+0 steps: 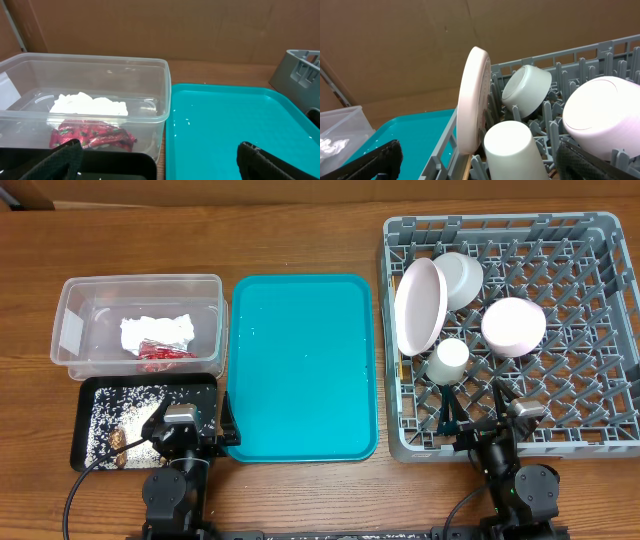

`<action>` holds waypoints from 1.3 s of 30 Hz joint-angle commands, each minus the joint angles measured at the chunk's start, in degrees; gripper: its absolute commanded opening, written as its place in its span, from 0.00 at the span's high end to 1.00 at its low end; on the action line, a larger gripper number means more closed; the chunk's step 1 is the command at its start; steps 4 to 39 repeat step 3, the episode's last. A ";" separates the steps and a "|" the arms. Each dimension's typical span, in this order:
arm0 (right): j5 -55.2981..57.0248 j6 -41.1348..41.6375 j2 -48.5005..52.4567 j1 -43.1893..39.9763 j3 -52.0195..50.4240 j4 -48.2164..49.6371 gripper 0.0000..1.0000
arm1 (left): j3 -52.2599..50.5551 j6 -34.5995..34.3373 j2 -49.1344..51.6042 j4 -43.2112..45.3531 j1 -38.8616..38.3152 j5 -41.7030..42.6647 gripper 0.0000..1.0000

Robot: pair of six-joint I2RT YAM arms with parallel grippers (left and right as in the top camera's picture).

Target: Sort waste into correct bins and load items into the dishwasher

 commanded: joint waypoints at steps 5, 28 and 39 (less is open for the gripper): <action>0.07 0.07 -0.52 -0.17 -0.61 0.31 0.00 | -0.31 0.90 -0.74 0.13 -0.11 0.46 0.00; 0.07 0.07 -0.52 -0.17 -0.61 0.31 0.00 | -0.31 0.90 -0.74 0.13 -0.11 0.46 0.00; 0.07 0.07 -0.52 -0.17 -0.61 0.31 0.00 | -0.31 0.90 -0.74 0.13 -0.11 0.46 0.00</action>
